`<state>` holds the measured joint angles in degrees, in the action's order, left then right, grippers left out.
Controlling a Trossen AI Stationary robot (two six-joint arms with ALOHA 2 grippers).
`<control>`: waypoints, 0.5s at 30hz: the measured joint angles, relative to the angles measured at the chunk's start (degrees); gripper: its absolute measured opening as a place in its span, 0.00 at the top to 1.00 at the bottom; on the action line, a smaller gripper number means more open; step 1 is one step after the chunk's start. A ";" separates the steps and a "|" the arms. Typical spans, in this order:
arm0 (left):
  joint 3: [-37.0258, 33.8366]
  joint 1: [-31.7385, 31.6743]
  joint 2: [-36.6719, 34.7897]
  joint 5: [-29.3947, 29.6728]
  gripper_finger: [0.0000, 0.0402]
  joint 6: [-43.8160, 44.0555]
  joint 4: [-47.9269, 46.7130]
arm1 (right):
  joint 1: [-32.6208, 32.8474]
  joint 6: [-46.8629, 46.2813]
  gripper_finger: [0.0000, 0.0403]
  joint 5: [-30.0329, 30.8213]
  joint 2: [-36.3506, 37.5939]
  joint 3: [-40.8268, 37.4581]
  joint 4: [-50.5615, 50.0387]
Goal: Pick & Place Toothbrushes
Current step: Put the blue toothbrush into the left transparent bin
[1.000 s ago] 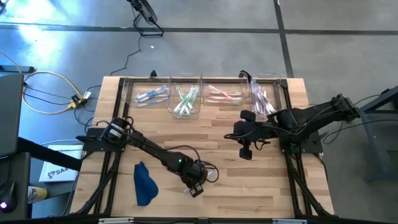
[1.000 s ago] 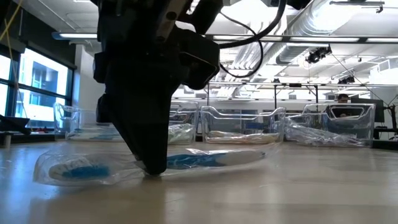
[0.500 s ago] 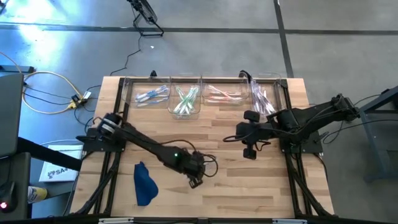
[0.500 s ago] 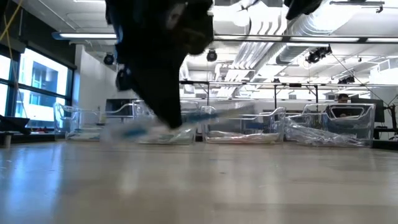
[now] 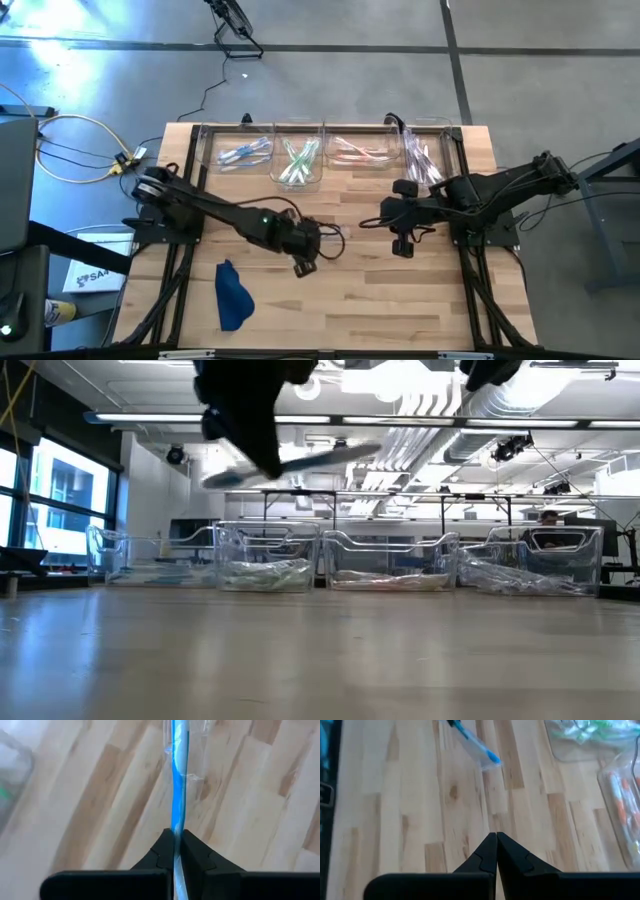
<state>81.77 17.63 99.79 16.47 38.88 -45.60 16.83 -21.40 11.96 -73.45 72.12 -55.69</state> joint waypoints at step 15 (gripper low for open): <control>0.05 -7.82 -7.49 0.39 0.99 -16.90 -1.38 | -0.46 -0.90 0.99 1.67 0.00 0.02 7.22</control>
<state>81.82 9.82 92.31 16.86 21.98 -46.99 16.37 -22.30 13.62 -73.45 72.14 -48.47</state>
